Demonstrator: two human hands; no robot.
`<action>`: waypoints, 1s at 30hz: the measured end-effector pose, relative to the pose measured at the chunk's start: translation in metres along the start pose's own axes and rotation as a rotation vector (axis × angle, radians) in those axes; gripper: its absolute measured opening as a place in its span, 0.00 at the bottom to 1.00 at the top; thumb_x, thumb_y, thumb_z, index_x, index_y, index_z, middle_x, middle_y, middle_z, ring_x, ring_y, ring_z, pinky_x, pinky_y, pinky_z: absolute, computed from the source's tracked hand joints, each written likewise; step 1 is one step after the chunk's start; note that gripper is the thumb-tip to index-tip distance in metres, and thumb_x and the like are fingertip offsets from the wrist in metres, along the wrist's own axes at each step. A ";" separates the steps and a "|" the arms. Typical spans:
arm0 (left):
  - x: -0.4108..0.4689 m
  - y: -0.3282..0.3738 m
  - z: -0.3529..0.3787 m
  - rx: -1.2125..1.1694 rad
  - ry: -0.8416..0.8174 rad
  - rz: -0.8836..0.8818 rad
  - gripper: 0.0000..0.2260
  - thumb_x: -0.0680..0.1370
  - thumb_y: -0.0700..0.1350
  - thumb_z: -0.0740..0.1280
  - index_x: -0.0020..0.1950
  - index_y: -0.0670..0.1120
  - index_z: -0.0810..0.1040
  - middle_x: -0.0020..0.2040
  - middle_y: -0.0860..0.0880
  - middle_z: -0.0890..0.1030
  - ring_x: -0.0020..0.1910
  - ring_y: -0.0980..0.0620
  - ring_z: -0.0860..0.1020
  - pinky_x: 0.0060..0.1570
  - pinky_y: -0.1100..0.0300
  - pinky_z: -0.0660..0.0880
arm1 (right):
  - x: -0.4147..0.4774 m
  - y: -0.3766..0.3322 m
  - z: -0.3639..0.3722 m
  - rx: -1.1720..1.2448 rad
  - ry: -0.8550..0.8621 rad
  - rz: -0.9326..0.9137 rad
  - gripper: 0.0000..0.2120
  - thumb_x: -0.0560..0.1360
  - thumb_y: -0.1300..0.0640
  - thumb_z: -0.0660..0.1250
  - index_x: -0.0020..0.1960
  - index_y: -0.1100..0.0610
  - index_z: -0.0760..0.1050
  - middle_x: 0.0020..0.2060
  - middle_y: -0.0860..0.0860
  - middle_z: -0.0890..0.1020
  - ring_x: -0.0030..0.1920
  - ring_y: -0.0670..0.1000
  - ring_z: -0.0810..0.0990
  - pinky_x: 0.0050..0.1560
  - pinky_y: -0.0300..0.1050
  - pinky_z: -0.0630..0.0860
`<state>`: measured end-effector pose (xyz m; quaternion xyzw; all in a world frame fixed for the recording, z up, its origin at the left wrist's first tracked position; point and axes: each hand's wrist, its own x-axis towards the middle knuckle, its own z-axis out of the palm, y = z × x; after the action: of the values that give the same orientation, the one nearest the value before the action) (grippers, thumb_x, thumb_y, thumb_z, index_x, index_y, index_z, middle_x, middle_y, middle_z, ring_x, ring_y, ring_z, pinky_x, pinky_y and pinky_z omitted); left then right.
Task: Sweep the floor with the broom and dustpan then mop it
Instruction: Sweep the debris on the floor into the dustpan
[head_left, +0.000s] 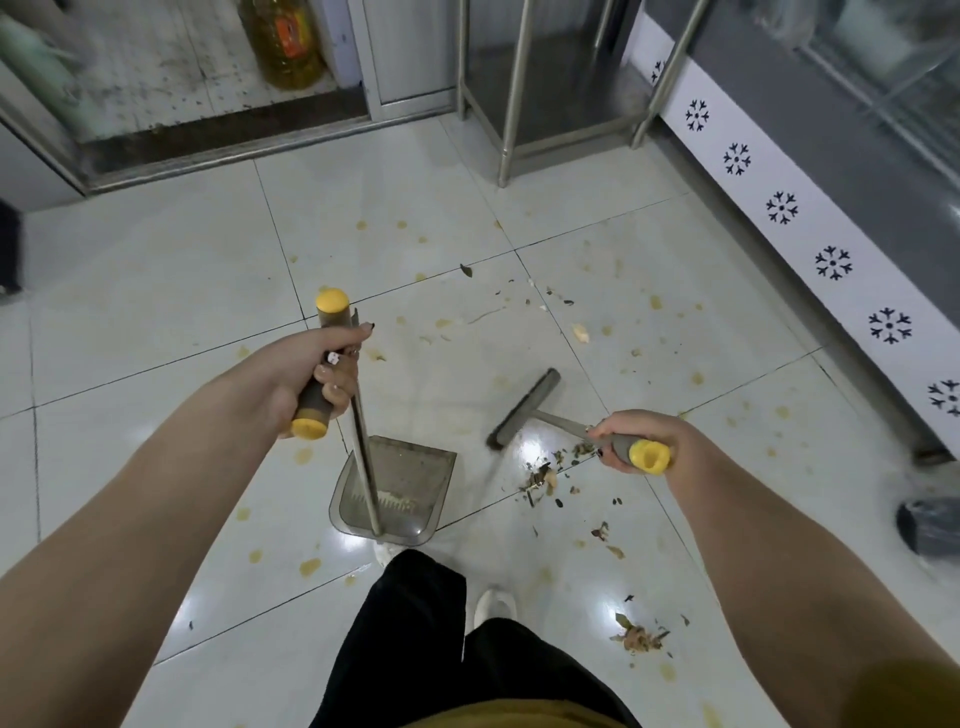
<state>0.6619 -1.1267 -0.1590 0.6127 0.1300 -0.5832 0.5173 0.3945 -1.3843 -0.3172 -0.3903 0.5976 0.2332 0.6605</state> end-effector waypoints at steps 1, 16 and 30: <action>0.002 0.006 -0.005 -0.009 0.001 0.003 0.13 0.76 0.50 0.67 0.35 0.49 0.68 0.21 0.55 0.63 0.14 0.61 0.60 0.15 0.73 0.59 | 0.002 -0.011 0.009 -0.068 -0.018 -0.019 0.06 0.79 0.60 0.61 0.46 0.62 0.69 0.33 0.56 0.70 0.20 0.46 0.72 0.21 0.37 0.73; 0.054 0.138 -0.115 -0.117 -0.081 -0.060 0.14 0.74 0.50 0.68 0.34 0.49 0.67 0.21 0.55 0.63 0.14 0.61 0.61 0.15 0.72 0.59 | 0.045 -0.211 0.224 -0.254 -0.082 0.054 0.10 0.77 0.58 0.66 0.44 0.61 0.68 0.35 0.56 0.72 0.17 0.47 0.72 0.19 0.34 0.73; 0.104 0.219 -0.111 -0.155 -0.045 -0.064 0.15 0.66 0.51 0.71 0.33 0.47 0.66 0.22 0.55 0.61 0.14 0.60 0.60 0.14 0.70 0.60 | 0.107 -0.306 0.248 -0.387 -0.089 0.071 0.13 0.76 0.57 0.67 0.54 0.61 0.66 0.38 0.57 0.74 0.19 0.48 0.74 0.22 0.36 0.74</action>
<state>0.9228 -1.1800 -0.1660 0.5531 0.1823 -0.6013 0.5470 0.8009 -1.3838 -0.3538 -0.4779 0.5253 0.3836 0.5903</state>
